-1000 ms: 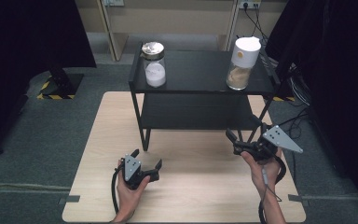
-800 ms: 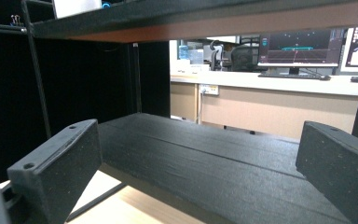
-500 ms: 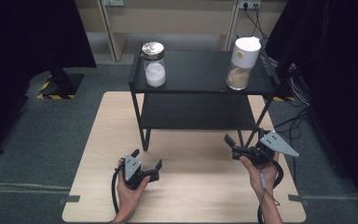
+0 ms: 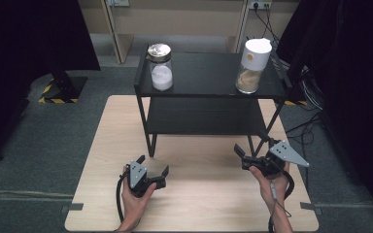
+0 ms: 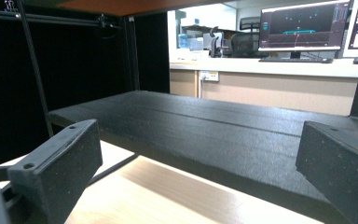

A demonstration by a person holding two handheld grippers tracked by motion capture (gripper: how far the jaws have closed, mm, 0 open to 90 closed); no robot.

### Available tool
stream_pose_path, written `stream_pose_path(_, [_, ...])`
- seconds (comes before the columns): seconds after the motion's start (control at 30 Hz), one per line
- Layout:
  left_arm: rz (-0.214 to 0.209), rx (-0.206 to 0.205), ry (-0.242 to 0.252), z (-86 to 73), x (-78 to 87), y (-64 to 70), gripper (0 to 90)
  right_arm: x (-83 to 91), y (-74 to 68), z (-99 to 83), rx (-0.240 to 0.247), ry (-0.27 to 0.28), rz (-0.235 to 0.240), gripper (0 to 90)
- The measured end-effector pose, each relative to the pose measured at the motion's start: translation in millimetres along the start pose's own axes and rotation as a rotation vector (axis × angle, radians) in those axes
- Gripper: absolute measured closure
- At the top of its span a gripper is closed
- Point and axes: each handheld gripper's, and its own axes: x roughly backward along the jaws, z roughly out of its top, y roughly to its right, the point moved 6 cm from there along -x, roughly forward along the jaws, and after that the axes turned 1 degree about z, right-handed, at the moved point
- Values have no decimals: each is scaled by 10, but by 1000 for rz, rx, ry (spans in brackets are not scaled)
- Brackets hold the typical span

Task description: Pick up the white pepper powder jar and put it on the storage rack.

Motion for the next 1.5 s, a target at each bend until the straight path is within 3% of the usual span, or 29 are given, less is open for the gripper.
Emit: stream_pose_path(1.5, [0,0,2,-3,3,2,0,16,-13,-443,-35,-90,15,5])
